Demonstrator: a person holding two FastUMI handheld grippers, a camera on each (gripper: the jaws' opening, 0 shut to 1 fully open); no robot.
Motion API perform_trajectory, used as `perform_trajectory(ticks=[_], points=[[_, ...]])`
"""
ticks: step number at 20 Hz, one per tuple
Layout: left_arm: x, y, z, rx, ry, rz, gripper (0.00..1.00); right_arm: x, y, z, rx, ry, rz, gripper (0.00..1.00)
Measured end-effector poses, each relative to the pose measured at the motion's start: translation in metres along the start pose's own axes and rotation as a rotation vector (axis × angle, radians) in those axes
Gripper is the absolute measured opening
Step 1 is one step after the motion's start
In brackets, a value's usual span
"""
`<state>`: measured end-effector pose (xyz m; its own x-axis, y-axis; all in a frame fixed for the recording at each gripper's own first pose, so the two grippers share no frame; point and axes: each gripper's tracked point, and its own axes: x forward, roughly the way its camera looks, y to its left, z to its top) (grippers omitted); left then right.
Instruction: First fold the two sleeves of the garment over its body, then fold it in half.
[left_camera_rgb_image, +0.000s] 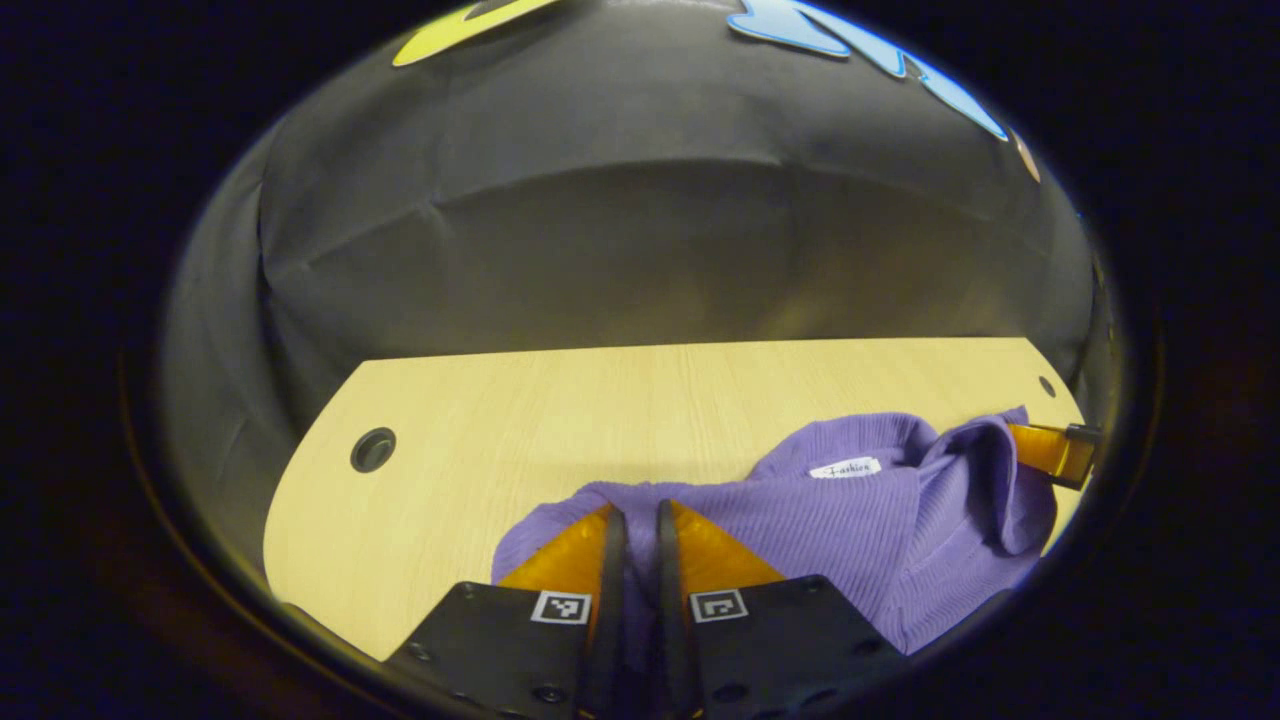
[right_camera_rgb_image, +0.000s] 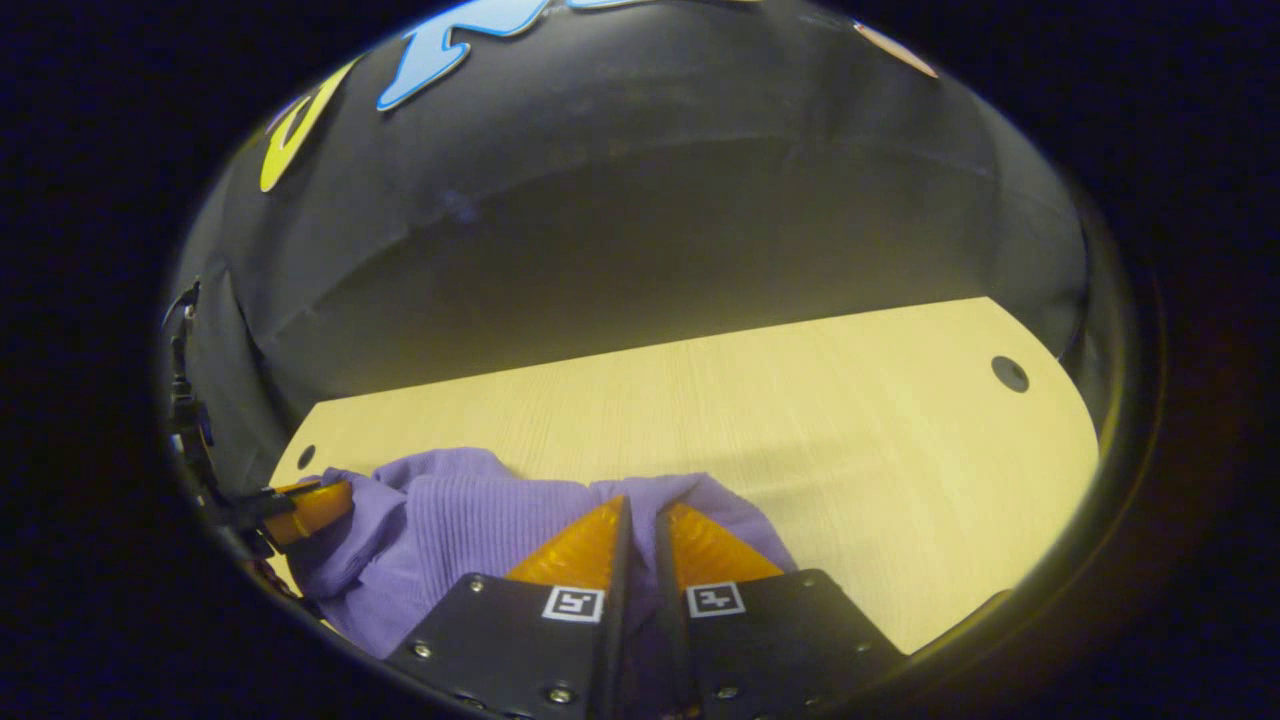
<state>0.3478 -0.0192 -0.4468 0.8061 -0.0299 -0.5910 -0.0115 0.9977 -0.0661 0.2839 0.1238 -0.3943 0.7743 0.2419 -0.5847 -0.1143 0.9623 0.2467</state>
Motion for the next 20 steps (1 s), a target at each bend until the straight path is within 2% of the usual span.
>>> perform_trajectory(ticks=[1,3,5,7,8,9,12,17,20], points=[[-0.002,0.001,0.000,0.000,0.002,0.003,0.23,-0.006,-0.001,0.005,-0.006,-0.012,-0.004,0.25],[-0.011,0.001,-0.002,-0.001,0.019,0.013,0.44,-0.012,0.001,0.012,-0.004,-0.025,0.004,0.42],[-0.022,-0.001,0.002,-0.027,0.006,0.002,0.65,-0.022,-0.002,0.016,-0.017,-0.030,0.003,0.52],[-0.036,0.000,0.008,-0.035,-0.011,0.005,0.86,-0.033,0.002,0.022,-0.036,-0.044,0.002,0.51],[-0.045,-0.001,0.013,-0.029,-0.026,0.003,0.86,-0.041,0.003,0.026,-0.043,-0.054,0.003,0.53],[-0.057,-0.003,0.020,-0.020,-0.047,-0.001,0.89,-0.051,0.004,0.031,-0.047,-0.068,0.007,0.51],[-0.103,-0.009,0.043,-0.002,-0.109,-0.011,0.89,-0.092,0.015,0.045,-0.057,-0.116,0.024,0.52],[-0.212,-0.012,0.083,-0.015,-0.235,-0.021,0.86,-0.185,0.036,0.067,-0.111,-0.215,0.055,0.52],[-0.283,-0.012,0.100,0.007,-0.302,-0.012,0.89,-0.245,0.048,0.076,-0.155,-0.282,0.069,0.52]])
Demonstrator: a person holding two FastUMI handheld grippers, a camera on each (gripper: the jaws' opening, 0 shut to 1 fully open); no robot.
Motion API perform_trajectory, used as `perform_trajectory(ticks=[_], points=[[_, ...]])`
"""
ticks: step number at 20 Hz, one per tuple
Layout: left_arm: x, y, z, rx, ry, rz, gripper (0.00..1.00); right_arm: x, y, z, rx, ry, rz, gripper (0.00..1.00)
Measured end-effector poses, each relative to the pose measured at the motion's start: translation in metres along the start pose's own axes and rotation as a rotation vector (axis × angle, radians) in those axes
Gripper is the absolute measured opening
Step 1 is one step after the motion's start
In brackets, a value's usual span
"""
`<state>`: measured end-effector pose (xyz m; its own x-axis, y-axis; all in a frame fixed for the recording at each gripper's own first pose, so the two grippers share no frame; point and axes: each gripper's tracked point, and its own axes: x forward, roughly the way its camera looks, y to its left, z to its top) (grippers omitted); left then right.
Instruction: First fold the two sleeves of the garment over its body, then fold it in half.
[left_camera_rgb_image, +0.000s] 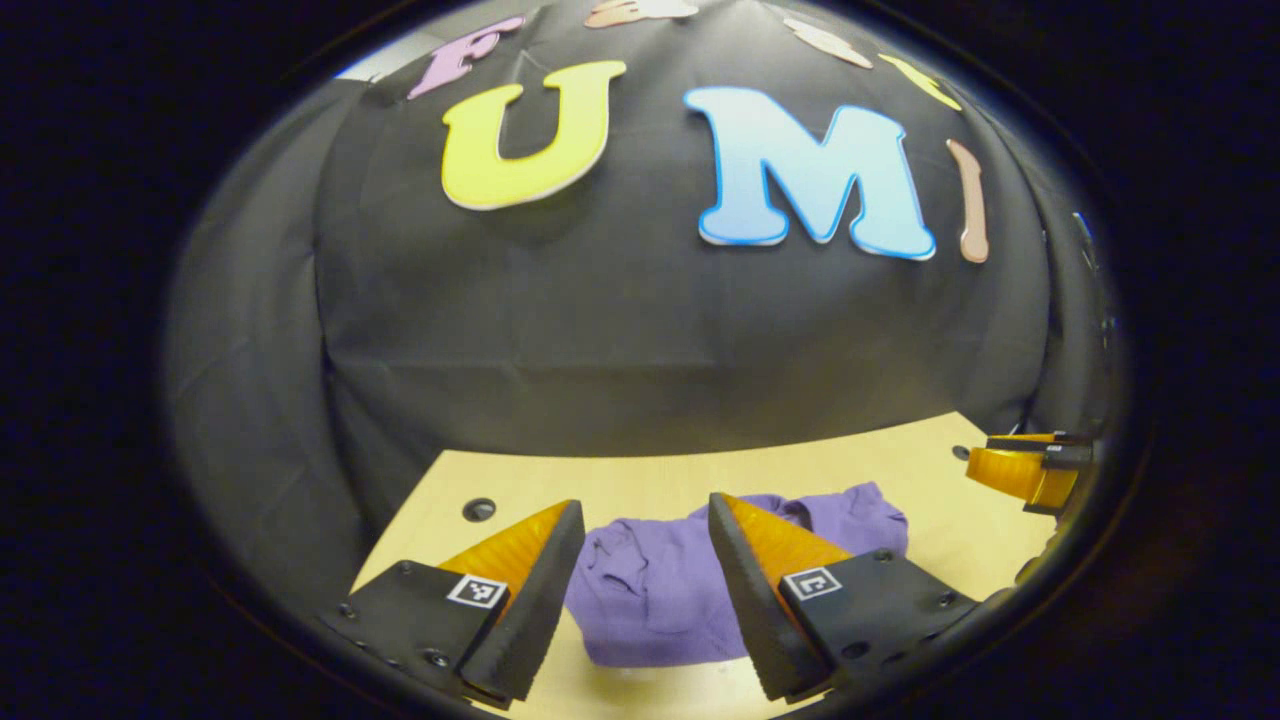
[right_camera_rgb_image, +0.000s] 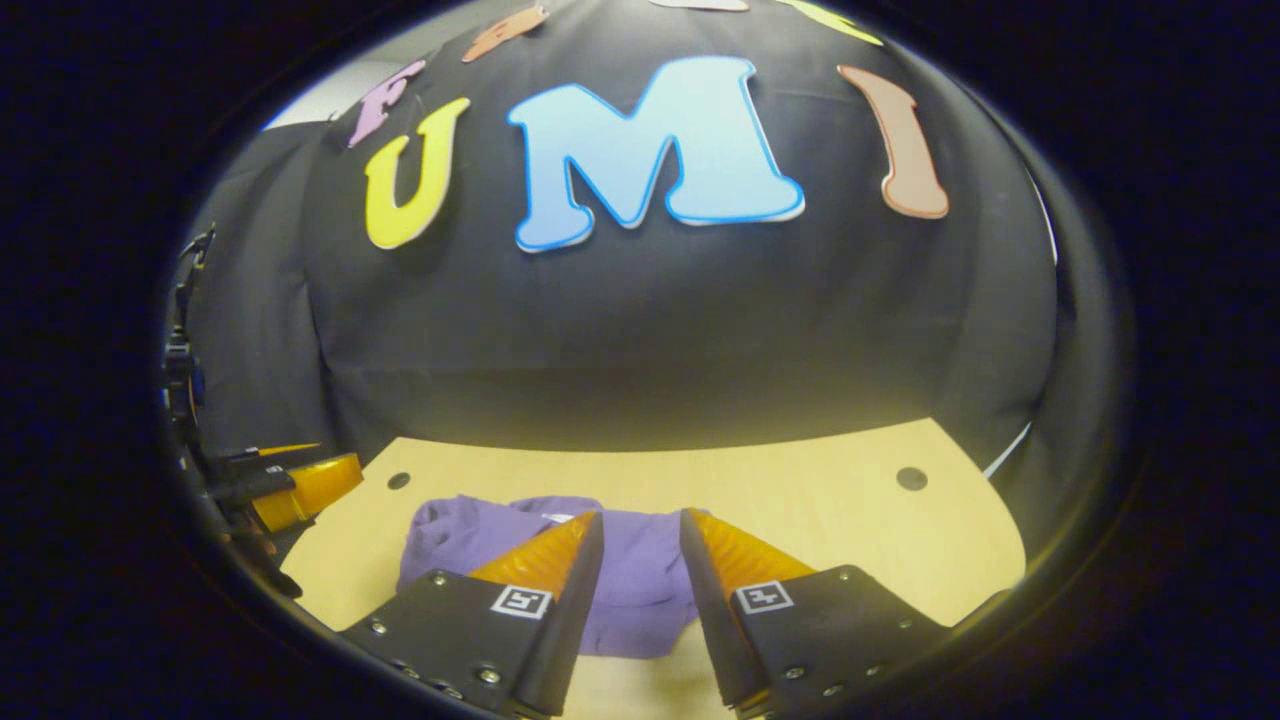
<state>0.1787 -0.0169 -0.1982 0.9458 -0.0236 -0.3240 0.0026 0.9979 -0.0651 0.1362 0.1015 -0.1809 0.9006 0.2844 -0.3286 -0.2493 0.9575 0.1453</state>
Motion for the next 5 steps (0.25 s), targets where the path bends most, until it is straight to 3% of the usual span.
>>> perform_trajectory(ticks=[1,2,3,5], points=[[-0.020,0.000,0.010,0.001,-0.020,0.001,0.89,-0.018,0.005,0.010,-0.015,-0.027,0.006,0.52],[-0.039,-0.003,0.019,0.000,-0.042,-0.005,0.82,-0.036,0.008,0.018,-0.027,-0.054,0.010,0.52],[-0.061,-0.007,0.025,0.001,-0.057,-0.010,0.89,-0.056,0.013,0.026,-0.036,-0.075,0.018,0.54],[-0.107,-0.008,0.043,0.014,-0.089,-0.023,0.88,-0.092,0.022,0.040,-0.049,-0.123,0.025,0.52]])
